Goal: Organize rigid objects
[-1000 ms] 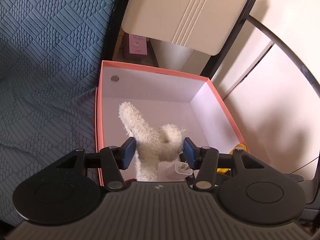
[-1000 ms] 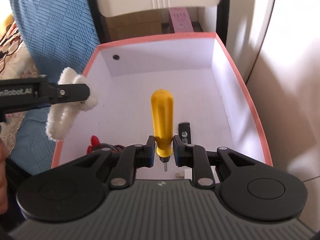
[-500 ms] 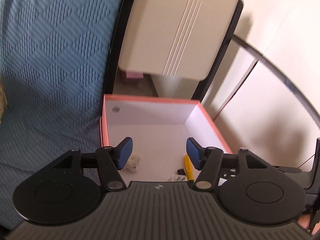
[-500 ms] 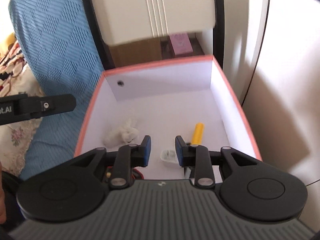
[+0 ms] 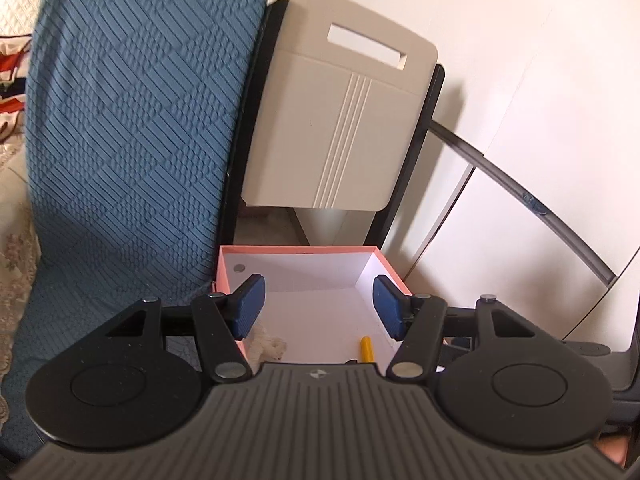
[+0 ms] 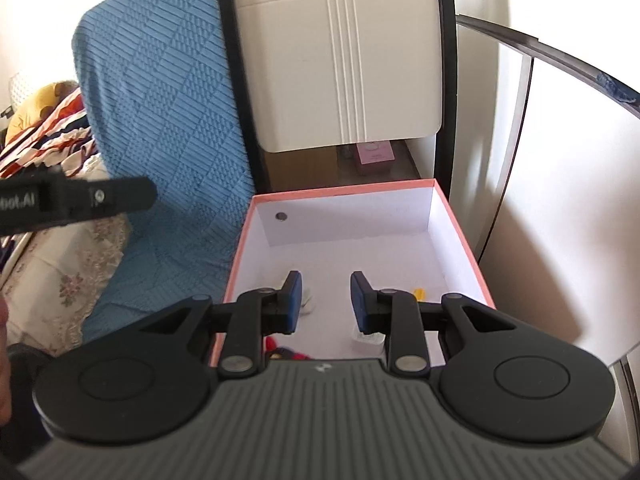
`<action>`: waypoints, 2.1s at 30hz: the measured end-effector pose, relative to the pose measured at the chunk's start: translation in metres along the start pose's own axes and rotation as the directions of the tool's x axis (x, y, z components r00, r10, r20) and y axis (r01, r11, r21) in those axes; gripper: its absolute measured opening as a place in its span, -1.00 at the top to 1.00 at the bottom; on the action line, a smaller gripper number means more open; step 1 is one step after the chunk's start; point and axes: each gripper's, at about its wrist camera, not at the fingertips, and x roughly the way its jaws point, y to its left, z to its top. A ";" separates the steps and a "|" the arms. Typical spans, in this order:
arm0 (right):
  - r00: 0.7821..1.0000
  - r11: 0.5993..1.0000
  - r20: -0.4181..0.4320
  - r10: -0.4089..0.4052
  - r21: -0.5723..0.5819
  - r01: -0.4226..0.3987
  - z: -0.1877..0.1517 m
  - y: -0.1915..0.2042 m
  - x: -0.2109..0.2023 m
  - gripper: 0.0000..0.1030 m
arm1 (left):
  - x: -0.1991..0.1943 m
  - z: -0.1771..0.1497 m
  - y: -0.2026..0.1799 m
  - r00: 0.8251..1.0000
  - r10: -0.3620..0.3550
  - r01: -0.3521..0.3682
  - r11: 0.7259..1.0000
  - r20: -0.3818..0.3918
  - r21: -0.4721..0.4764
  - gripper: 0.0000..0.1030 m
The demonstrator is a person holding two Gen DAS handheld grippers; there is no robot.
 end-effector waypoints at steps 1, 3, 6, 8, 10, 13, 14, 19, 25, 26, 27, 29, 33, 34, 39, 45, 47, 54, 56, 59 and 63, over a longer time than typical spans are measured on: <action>1.000 1.000 0.005 0.001 -0.008 -0.001 -0.003 0.003 -0.004 0.42 | -0.005 -0.003 0.001 1.000 0.001 -0.001 1.000 0.005 0.001 -0.27; 1.000 1.000 0.008 -0.007 -0.014 0.007 -0.010 0.007 -0.010 0.42 | -0.013 -0.006 0.002 1.000 0.007 -0.007 1.000 0.009 0.002 -0.27; 1.000 1.000 0.001 -0.009 -0.012 0.009 -0.020 0.011 -0.016 0.42 | -0.022 -0.012 0.005 1.000 0.012 -0.012 1.000 0.016 0.001 -0.27; 1.000 1.000 0.001 -0.012 -0.003 0.012 -0.027 0.012 -0.021 0.42 | -0.029 -0.017 0.005 1.000 0.000 0.000 1.000 0.018 -0.003 -0.27; 1.000 1.000 -0.003 -0.005 0.007 0.005 -0.035 0.013 -0.024 0.42 | -0.035 -0.022 0.004 1.000 -0.006 0.007 1.000 0.026 -0.007 -0.27; 1.000 1.000 -0.010 -0.011 0.013 0.011 -0.046 0.013 -0.026 0.42 | -0.040 -0.031 0.003 1.000 0.003 -0.003 1.000 0.029 -0.001 -0.27; 1.000 1.000 -0.009 -0.014 0.011 0.014 -0.050 0.013 -0.027 0.42 | -0.041 -0.033 0.003 1.000 0.007 -0.007 1.000 0.026 0.003 -0.27; 1.000 0.999 -0.009 -0.030 0.010 0.030 -0.064 0.013 -0.029 0.42 | -0.039 -0.052 0.007 1.000 0.022 -0.022 1.000 0.014 -0.003 -0.28; 0.999 0.999 -0.012 -0.037 0.017 0.037 -0.081 0.012 -0.029 0.42 | -0.030 -0.075 0.010 0.999 0.043 -0.043 0.999 -0.017 0.001 -0.33; 0.999 0.999 -0.016 -0.038 0.021 0.038 -0.083 0.013 -0.029 0.42 | -0.028 -0.077 0.010 0.999 0.045 -0.045 0.999 -0.025 0.004 -0.34; 0.999 0.999 -0.019 -0.040 0.023 0.040 -0.085 0.013 -0.029 0.42 | -0.027 -0.081 0.011 0.998 0.044 -0.044 0.999 -0.034 0.002 -0.35; 0.999 0.998 -0.019 -0.048 0.026 0.048 -0.087 0.015 -0.031 0.42 | -0.026 -0.086 0.014 0.998 0.040 -0.040 0.999 -0.045 -0.001 -0.52; 0.997 0.997 -0.014 -0.073 0.020 0.073 -0.089 0.016 -0.032 -0.01 | -0.024 -0.093 0.018 0.995 0.076 -0.077 0.997 -0.056 0.000 -0.80; 0.997 0.997 -0.007 -0.079 0.022 0.079 -0.090 0.016 -0.032 -0.34 | -0.025 -0.093 0.020 0.995 0.077 -0.077 0.997 -0.057 -0.003 -0.85; 0.997 0.997 -0.010 -0.074 0.029 0.075 -0.088 0.013 -0.027 -0.77 | -0.026 -0.092 0.023 0.995 0.085 -0.086 0.996 -0.050 -0.012 -0.96; 0.997 0.997 -0.021 -0.079 0.014 0.079 -0.088 0.015 -0.023 -0.77 | -0.024 -0.092 0.019 0.993 0.096 -0.096 0.995 -0.064 -0.001 -0.97; 0.997 0.997 -0.022 -0.078 0.012 0.078 -0.088 0.016 -0.023 -0.77 | -0.024 -0.093 0.019 0.993 0.097 -0.097 0.995 -0.067 -0.002 -0.97; 0.997 0.997 -0.024 -0.079 0.016 0.079 -0.089 0.015 -0.024 -0.77 | -0.022 -0.092 0.017 0.993 0.093 -0.093 0.996 -0.071 0.006 -0.97; 0.996 0.997 -0.024 -0.080 0.016 0.081 -0.088 0.015 -0.024 -0.77 | -0.021 -0.093 0.016 0.993 0.092 -0.091 0.996 -0.078 0.005 -0.97; 0.997 0.997 -0.022 -0.077 0.016 0.077 -0.088 0.015 -0.025 -0.77 | -0.020 -0.093 0.016 0.992 0.101 -0.101 0.995 -0.082 -0.001 -0.97; 0.997 0.997 -0.021 -0.078 0.010 0.078 -0.089 0.015 -0.024 -0.77 | -0.018 -0.093 0.015 0.991 0.090 -0.090 0.996 -0.099 0.003 -0.97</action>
